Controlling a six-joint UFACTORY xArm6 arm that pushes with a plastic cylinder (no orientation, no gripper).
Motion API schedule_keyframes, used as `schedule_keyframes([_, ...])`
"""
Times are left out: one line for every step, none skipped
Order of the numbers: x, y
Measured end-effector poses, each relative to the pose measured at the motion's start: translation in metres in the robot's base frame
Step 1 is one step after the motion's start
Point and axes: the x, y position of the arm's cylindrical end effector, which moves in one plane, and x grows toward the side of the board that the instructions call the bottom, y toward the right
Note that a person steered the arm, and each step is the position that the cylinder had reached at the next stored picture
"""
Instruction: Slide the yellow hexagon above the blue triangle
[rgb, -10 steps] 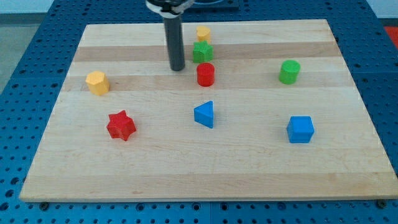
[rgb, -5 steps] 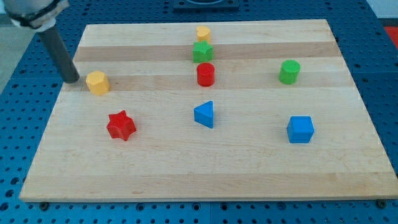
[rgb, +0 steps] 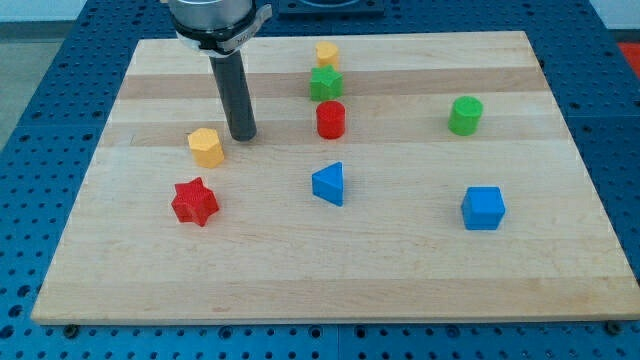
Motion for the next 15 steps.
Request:
schedule_keyframes([-0.035, -0.026])
schedule_keyframes([-0.043, -0.082])
schedule_keyframes([-0.028, -0.135])
schedule_keyframes([0.056, -0.137])
schedule_keyframes([0.055, -0.117])
schedule_keyframes([0.054, -0.079])
schedule_keyframes([0.054, -0.035])
schedule_keyframes([0.054, -0.012])
schedule_keyframes([0.054, -0.019])
schedule_keyframes([0.054, -0.059])
schedule_keyframes([0.048, -0.088])
schedule_keyframes([-0.005, -0.064])
schedule_keyframes([-0.003, -0.038])
schedule_keyframes([-0.002, 0.002])
schedule_keyframes([0.000, 0.006])
